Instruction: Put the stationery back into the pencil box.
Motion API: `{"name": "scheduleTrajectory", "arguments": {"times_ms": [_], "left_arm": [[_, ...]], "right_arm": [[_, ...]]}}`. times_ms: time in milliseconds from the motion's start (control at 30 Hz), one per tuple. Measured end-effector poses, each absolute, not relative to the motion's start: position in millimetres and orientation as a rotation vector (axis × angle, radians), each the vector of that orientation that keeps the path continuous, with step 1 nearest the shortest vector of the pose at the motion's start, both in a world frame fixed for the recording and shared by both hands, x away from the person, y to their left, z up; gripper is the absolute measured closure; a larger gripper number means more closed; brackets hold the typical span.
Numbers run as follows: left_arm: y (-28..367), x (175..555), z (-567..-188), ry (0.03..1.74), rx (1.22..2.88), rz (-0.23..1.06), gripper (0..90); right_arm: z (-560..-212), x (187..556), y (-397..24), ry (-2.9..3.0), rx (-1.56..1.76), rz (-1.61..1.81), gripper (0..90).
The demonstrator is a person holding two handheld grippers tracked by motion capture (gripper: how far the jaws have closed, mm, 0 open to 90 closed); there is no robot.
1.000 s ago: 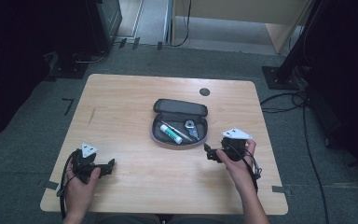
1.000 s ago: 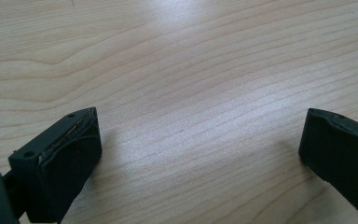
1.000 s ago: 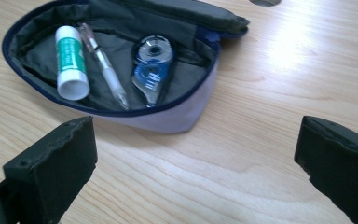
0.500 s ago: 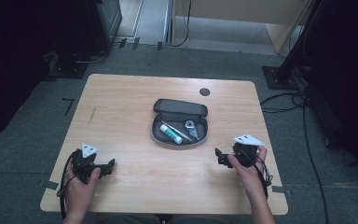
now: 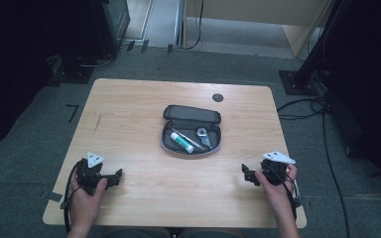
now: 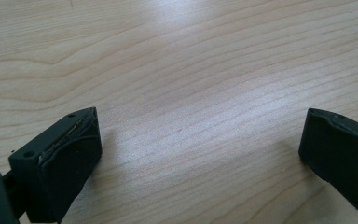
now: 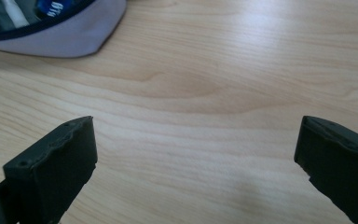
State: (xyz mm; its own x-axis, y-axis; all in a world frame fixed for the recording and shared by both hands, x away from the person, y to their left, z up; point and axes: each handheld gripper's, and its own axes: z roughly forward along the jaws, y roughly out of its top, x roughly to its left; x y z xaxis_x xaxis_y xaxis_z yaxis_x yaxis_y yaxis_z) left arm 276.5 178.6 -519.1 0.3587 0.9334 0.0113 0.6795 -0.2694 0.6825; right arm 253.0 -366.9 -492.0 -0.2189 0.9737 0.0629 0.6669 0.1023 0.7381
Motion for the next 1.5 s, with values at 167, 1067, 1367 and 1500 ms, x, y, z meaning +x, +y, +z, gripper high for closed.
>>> {"name": "scheduleTrajectory", "arguments": {"times_ms": [167, 1067, 1367, 1500], "left_arm": [[179, 276, -519, 1.394, 2.04, 0.563, 0.0], [178, 277, -519, 1.395, 2.04, 0.562, 0.0], [179, 277, -519, 1.393, 2.043, 0.563, 0.0], [179, 277, -519, 1.393, 2.042, 0.563, 0.0]], "right_arm": [[-498, 246, -378, 1.93, 1.627, 0.896, 0.0], [-526, 204, -396, 1.895, 1.681, 0.802, 0.0], [-526, 204, -396, 1.892, 1.683, 0.801, 0.0], [-526, 204, -396, 1.893, 1.684, 0.802, 0.0]]}}
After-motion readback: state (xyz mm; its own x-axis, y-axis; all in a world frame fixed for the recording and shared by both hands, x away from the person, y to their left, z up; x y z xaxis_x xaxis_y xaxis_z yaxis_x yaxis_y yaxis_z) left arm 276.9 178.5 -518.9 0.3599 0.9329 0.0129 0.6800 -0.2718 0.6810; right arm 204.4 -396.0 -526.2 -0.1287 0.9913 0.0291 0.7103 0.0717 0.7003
